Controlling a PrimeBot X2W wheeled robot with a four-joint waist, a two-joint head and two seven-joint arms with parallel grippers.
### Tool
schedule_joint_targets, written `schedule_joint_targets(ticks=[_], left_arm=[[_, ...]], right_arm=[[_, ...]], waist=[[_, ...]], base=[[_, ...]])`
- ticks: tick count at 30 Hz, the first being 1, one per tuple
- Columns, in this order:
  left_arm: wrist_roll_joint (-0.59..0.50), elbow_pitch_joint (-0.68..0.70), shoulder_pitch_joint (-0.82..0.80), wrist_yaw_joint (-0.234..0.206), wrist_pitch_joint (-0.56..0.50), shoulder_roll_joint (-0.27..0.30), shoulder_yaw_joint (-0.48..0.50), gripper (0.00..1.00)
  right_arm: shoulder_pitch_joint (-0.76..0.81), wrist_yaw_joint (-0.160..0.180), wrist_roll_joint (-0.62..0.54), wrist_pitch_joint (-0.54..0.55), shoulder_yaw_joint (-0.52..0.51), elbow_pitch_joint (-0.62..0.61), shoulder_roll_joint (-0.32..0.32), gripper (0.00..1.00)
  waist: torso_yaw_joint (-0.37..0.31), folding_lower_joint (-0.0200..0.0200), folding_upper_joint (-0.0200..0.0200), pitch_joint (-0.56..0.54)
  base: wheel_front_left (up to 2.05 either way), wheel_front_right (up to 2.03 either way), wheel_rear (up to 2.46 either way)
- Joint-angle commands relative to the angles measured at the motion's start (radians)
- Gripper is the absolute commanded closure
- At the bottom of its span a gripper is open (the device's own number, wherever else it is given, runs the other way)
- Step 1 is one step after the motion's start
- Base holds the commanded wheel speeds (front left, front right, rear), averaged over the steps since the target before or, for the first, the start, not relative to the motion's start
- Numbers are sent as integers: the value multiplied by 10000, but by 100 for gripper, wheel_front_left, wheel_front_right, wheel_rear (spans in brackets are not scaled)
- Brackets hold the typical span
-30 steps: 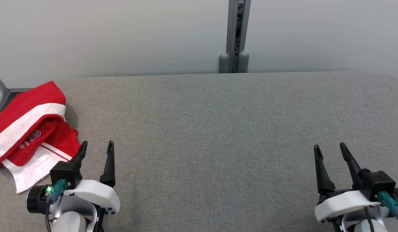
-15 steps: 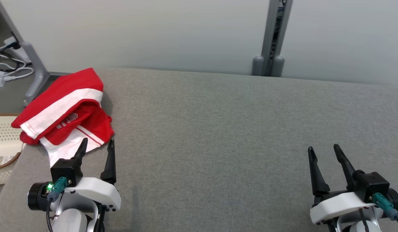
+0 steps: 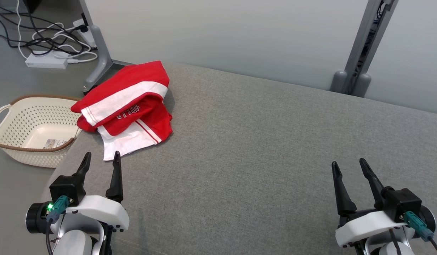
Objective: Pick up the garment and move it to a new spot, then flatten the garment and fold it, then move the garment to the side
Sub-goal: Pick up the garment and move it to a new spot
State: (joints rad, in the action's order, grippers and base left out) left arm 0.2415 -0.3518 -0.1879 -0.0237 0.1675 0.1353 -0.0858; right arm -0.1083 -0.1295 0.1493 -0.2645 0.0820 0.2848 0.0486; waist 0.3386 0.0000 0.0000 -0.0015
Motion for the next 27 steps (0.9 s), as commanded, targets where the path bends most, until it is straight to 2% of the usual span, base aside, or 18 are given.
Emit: schedule_joint_targets(ticks=[1, 22, 27], left_arm=[[61, 39, 39, -35, 26, 36, -7, 0], [405, 295, -386, -94, -33, 97, -8, 0], [697, 884, -1139, 73, -563, 403, 176, 0]], right_arm=[[-49, -22, 27, -26, -9, 11, 52, 0], [-102, -23, 69, -26, 44, 31, 48, 0], [-202, -23, -6, -26, 36, -51, 47, 0]], waist=[[192, 0, 0, 41], [393, 0, 0, 146], [328, 0, 0, 328]], base=[[0, 0, 0], [0, 0, 0], [0, 0, 0]])
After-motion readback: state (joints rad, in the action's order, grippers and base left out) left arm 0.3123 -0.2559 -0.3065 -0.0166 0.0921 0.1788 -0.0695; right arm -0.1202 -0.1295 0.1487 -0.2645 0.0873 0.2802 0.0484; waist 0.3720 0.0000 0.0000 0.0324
